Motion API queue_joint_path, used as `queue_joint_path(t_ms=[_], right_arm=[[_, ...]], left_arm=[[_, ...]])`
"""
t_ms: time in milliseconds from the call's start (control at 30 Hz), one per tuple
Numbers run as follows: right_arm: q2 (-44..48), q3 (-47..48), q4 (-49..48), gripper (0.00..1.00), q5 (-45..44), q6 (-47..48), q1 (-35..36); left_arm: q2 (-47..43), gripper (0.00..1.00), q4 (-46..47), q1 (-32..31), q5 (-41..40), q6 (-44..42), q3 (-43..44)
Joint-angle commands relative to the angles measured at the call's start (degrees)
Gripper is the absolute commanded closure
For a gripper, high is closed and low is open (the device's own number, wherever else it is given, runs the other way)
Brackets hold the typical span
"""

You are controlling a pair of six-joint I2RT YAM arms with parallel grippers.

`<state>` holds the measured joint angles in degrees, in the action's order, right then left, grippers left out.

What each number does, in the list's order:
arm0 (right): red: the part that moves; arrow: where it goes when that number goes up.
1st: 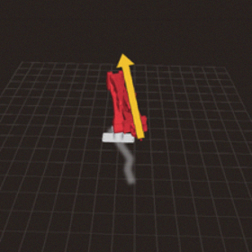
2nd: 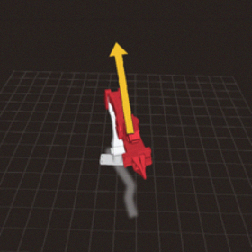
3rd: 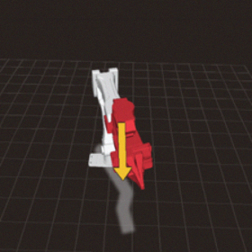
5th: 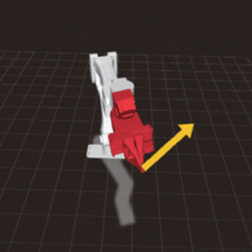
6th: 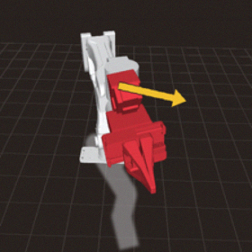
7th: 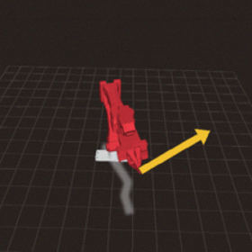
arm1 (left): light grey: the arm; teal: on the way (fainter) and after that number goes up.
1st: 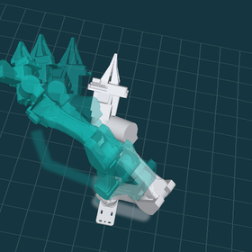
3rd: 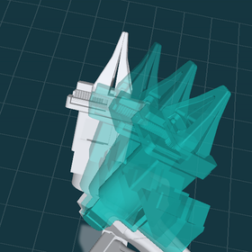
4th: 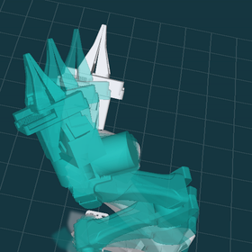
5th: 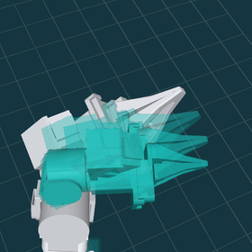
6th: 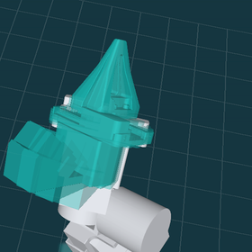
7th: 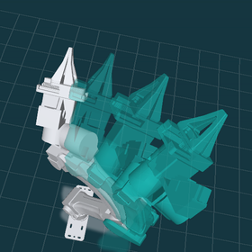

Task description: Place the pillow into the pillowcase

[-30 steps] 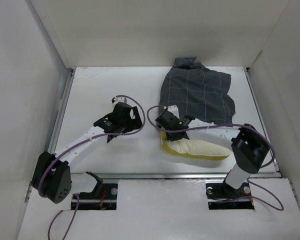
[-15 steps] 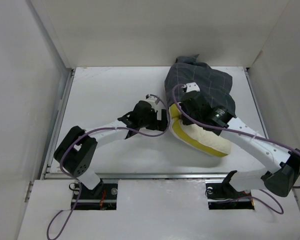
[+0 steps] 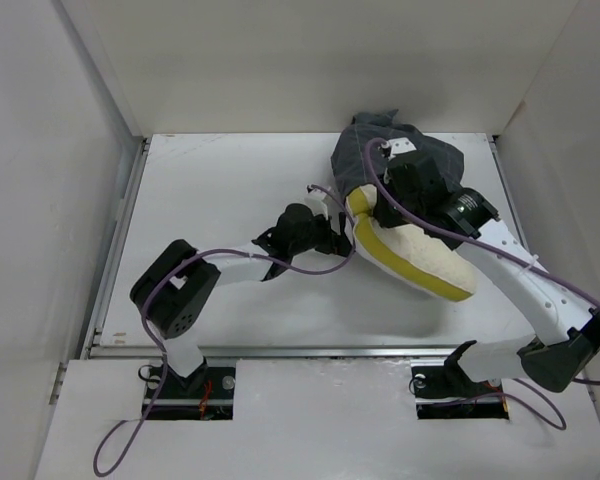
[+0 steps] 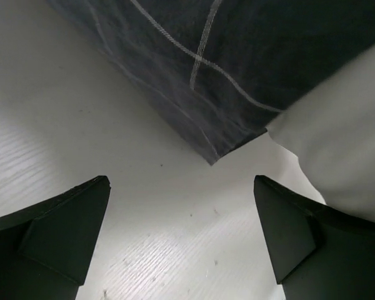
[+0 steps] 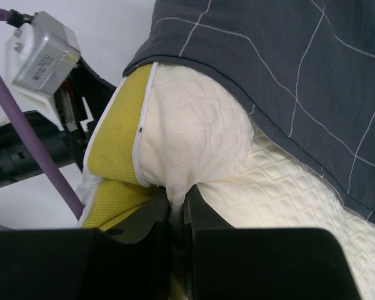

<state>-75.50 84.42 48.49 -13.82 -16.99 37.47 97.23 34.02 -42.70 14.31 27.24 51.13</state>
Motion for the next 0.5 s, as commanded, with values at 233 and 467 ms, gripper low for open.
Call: queue_joint_path(t_ms=[233,467], right_arm=[[0.5,4.8,-3.7,1.00,6.9,1.3,-1.2],[2.6,-3.6,-6.8,1.00,4.4,0.7,-1.7]], left_arm=[[7.9,0.39,6.4,-1.5,-9.0,6.8,9.1],[12.5,1.00,4.2,2.2,-4.6,8.2,16.5]])
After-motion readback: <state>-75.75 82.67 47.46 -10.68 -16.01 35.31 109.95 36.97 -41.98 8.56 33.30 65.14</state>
